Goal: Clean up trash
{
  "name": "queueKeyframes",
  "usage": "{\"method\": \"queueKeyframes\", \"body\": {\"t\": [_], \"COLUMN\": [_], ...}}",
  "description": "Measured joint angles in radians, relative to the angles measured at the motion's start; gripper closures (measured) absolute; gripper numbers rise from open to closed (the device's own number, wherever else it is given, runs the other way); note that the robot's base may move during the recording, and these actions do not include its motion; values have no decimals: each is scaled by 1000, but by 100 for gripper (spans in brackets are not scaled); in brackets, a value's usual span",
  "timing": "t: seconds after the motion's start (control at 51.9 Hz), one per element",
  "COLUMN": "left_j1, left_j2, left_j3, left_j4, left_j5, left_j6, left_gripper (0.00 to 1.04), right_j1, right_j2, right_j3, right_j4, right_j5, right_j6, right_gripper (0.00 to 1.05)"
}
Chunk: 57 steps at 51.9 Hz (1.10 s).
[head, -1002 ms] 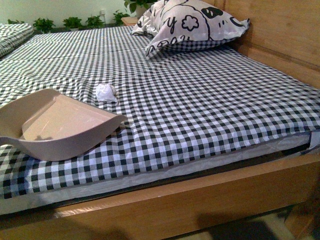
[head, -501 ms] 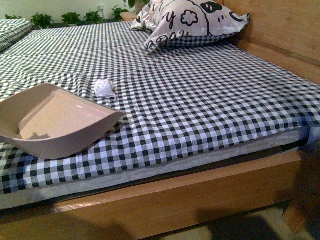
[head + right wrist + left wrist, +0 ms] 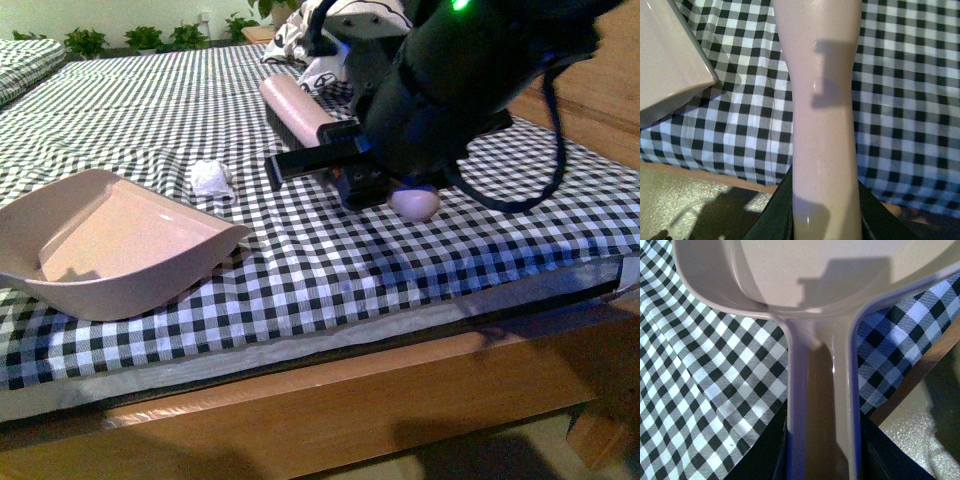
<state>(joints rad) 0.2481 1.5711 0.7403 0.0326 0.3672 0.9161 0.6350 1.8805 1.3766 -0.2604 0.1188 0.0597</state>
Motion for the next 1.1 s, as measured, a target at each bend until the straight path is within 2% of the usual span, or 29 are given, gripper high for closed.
{"method": "queueKeyframes", "body": {"t": [0.501,0.694,0.771,0.848,1.022,1.099], "left_j1": [0,0,0,0,0,0], "left_j2": [0,0,0,0,0,0], "left_j3": [0,0,0,0,0,0], "left_j4": [0,0,0,0,0,0], "left_j5": [0,0,0,0,0,0], "left_j6": [2,3,3,3,4,4], "left_gripper": [77,77,77,77,77,77], "right_j1": [6,22,34,48,32,2], "right_j2": [302,357,365,354,273,206], "right_j3": [327,402,417,421,418,413], "right_j4": [-100,-145,-161,-183,-241,-269], "right_j5": [58,29,-33,-204,-470,-541], "right_j6": [-15,-35,-68,-144,-248,-288], "right_gripper": [86,86,86,86,86,86]}}
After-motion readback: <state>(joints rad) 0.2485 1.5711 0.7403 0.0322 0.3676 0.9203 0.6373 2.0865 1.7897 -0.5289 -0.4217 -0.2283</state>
